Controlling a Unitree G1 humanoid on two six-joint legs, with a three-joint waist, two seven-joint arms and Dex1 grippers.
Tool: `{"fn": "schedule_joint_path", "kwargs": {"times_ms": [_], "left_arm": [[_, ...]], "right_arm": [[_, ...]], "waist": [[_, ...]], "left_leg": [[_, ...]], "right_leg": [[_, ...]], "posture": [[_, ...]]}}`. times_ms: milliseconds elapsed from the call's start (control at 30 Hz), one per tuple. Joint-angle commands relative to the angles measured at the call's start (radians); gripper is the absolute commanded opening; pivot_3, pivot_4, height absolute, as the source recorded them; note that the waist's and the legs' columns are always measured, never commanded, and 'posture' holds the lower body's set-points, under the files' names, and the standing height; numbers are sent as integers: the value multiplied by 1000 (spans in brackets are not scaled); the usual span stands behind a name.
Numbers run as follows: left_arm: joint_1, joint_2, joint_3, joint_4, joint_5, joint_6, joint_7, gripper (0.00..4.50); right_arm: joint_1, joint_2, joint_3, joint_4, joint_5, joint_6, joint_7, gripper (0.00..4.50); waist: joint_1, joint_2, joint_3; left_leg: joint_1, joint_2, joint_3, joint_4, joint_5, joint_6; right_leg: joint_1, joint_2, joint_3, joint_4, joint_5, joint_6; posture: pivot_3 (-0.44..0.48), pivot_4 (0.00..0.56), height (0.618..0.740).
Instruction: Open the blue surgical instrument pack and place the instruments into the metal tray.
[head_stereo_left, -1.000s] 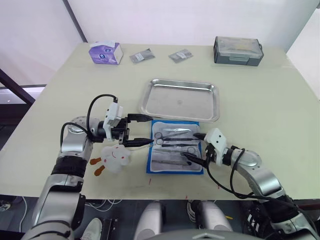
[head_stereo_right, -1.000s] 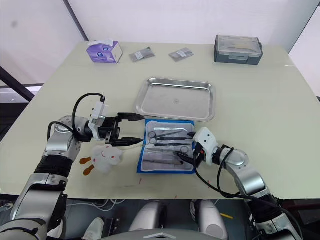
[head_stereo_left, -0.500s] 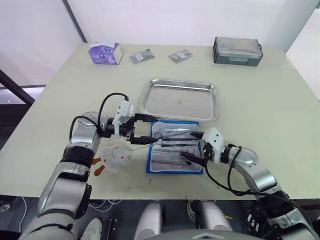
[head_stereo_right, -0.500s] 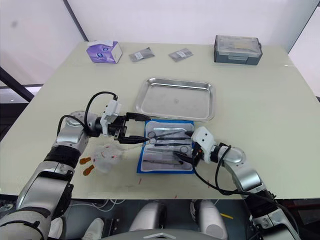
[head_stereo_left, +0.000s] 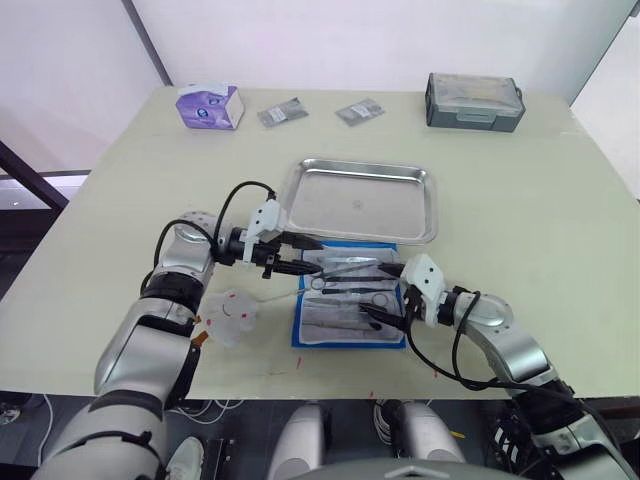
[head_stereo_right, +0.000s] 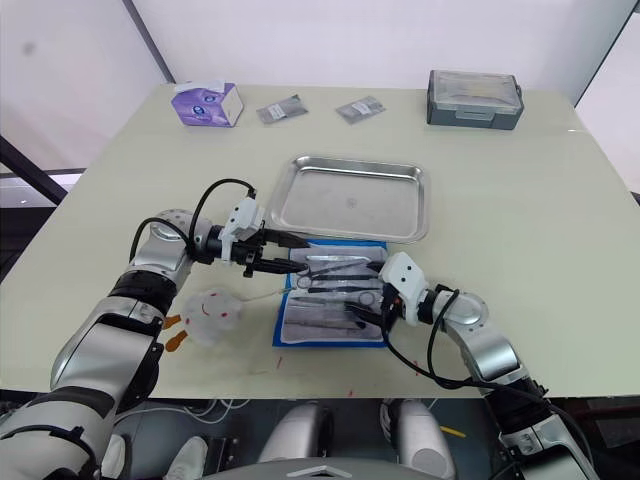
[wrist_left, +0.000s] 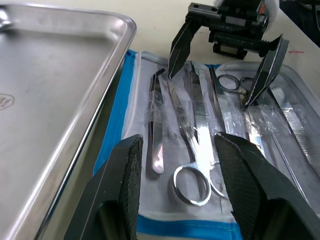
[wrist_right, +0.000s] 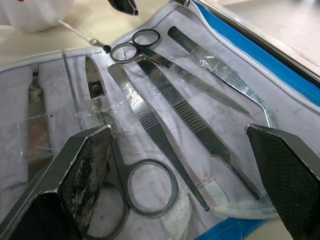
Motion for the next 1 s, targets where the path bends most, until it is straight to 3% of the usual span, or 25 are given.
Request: {"fn": "schedule_joint_path", "kwargs": {"times_ms": [33, 100, 133, 533, 1000], "left_arm": [[-29, 2, -13, 25, 0, -25, -42, 1899], [-41, -1, -15, 48, 7, -41, -42, 1578], [-46, -3, -15, 58, 11, -48, -42, 1157], [-110, -72, 22, 200, 115, -135, -38, 1157], [-131, -108, 79, 300, 298, -237, 82, 1157]], "right_arm": [[30, -9, 46, 77, -62, 42, -12, 4500], [30, -6, 47, 77, -63, 44, -14, 4500], [30, -5, 48, 77, -63, 44, -15, 4500], [21, 4, 46, 89, -72, 40, -23, 4500], [16, 1, 47, 91, -76, 43, -27, 4500]], "waist": [[0, 0, 0], [0, 0, 0], [0, 0, 0], [-5, 0, 0], [-11, 0, 0]], "left_leg": [[0, 0, 0, 0, 0, 0], [0, 0, 0, 0, 0, 0], [0, 0, 0, 0, 0, 0], [0, 1, 0, 0, 0, 0], [0, 1, -1, 0, 0, 0]], "right_leg": [[0, 0, 0, 0, 0, 0], [0, 0, 0, 0, 0, 0], [0, 0, 0, 0, 0, 0], [0, 1, 0, 0, 0, 0], [0, 1, -1, 1, 0, 0]], "posture": [[0, 150, 738], [0, 150, 738], [0, 150, 738], [0, 150, 738], [0, 150, 738]]}}
